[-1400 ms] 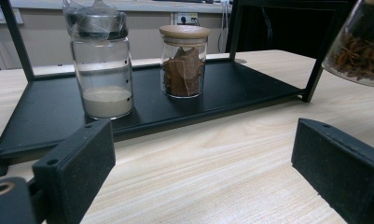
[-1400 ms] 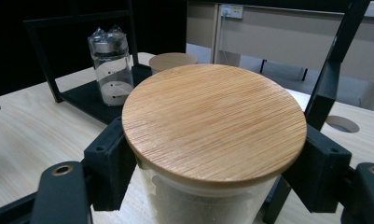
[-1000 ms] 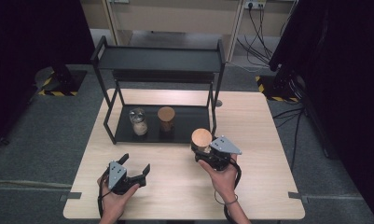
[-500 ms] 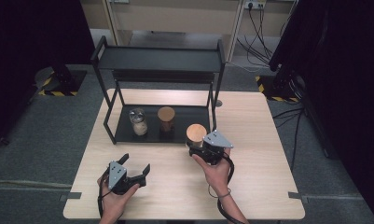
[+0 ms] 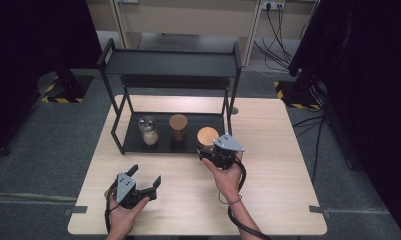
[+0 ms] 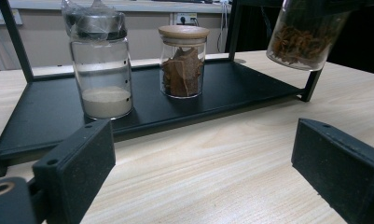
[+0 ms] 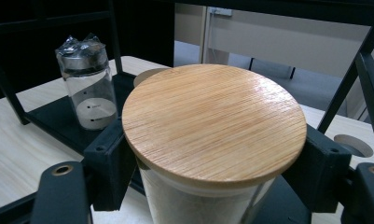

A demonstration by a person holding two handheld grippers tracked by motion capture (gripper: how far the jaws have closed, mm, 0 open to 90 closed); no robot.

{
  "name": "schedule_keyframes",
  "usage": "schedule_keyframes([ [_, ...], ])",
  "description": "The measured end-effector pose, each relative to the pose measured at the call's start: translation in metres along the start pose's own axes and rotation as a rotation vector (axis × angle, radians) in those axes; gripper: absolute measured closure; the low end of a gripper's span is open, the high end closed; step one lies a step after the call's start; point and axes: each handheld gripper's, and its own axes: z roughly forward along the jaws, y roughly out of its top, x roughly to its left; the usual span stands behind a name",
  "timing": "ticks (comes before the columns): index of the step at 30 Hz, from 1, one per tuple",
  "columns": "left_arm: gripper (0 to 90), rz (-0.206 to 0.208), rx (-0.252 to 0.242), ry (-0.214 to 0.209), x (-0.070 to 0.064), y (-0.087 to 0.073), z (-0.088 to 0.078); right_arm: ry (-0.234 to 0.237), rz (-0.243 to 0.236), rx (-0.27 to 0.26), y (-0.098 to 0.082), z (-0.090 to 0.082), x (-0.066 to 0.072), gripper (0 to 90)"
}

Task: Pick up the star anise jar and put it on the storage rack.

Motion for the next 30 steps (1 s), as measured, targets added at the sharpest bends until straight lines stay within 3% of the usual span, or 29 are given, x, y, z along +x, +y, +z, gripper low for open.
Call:
schedule_keyframes([
  [30, 5.4, 0.007, 0.000, -0.001, 0.000, 0.000, 0.000, -0.058, -0.002, 0.019, 0.006, 0.030, -0.006, 25.8],
])
